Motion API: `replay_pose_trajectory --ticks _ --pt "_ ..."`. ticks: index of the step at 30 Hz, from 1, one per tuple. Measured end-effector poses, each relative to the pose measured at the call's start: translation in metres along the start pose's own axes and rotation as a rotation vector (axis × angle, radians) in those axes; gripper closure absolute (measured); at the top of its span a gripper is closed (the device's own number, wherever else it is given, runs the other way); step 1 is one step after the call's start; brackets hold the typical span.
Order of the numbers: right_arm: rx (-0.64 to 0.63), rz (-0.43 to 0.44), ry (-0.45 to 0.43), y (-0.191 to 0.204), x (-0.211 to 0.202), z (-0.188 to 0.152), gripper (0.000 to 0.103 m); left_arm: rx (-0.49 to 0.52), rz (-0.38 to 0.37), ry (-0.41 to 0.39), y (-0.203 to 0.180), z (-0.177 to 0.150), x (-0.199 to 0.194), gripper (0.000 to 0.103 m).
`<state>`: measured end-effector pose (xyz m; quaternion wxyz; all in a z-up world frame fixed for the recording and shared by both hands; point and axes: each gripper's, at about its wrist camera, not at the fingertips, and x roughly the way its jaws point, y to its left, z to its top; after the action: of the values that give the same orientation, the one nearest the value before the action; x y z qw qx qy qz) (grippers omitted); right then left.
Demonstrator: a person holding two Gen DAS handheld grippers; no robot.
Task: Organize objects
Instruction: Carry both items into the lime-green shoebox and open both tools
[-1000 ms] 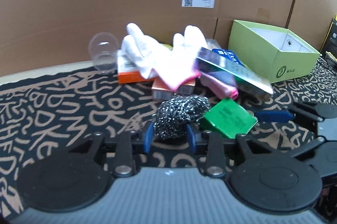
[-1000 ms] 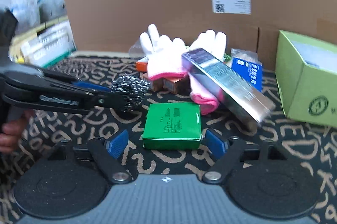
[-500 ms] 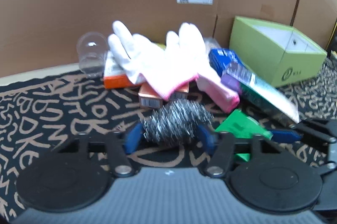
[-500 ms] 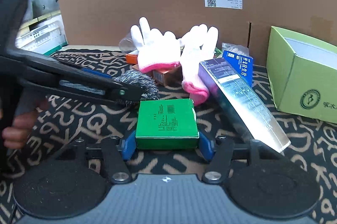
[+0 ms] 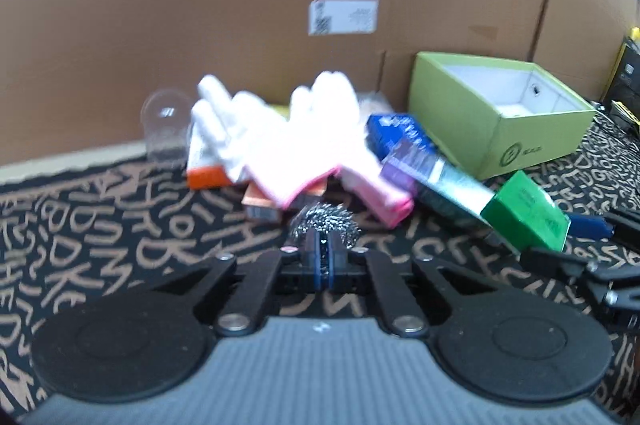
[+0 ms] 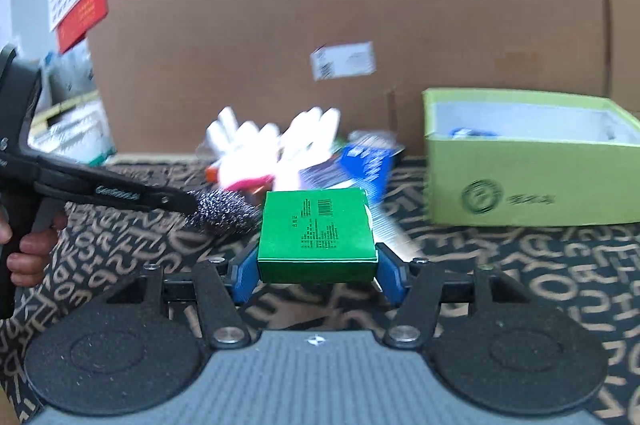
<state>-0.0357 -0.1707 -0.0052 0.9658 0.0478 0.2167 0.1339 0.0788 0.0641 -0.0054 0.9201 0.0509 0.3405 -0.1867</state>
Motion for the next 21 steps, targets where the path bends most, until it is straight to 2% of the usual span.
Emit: replay_pose_trajectory --ticks 3,4,5,6,7,12,13,14,17,21 --pt "0.033 -0.014 -0.015 -0.013 -0.008 -0.001 0.039 0.054 0.024 0.01 -0.014 0.002 0.003 0.095" --pt "0.042 -0.014 -0.015 -0.016 -0.009 -0.002 0.039 0.059 0.032 0.016 -0.017 0.001 0.006 0.082" --pt "0.052 -0.015 -0.014 -0.018 -0.01 -0.004 0.039 0.057 0.045 0.028 -0.018 -0.002 0.011 0.055" --pt "0.061 -0.014 -0.009 -0.02 -0.009 -0.006 0.039 0.054 0.059 0.032 -0.018 -0.005 0.014 0.044" --pt "0.066 -0.012 -0.005 -0.021 -0.009 -0.007 0.039 0.054 0.071 0.028 -0.017 -0.008 0.018 0.04" --pt "0.079 -0.012 0.009 -0.026 -0.005 -0.011 0.039 0.072 0.137 0.062 -0.011 -0.013 0.042 0.04" --pt "0.08 -0.012 0.007 -0.027 -0.004 -0.01 0.039 0.068 0.133 0.073 -0.009 -0.013 0.046 0.053" --pt "0.08 -0.013 0.006 -0.028 -0.005 -0.01 0.039 0.061 0.124 0.086 -0.008 -0.013 0.049 0.068" --pt "0.075 -0.024 -0.004 -0.032 -0.007 -0.008 0.039 0.037 0.089 0.09 -0.009 -0.008 0.046 0.071" --pt "0.071 -0.051 -0.033 -0.044 -0.011 0.002 0.039 0.03 -0.039 0.034 -0.029 0.011 0.022 0.071"
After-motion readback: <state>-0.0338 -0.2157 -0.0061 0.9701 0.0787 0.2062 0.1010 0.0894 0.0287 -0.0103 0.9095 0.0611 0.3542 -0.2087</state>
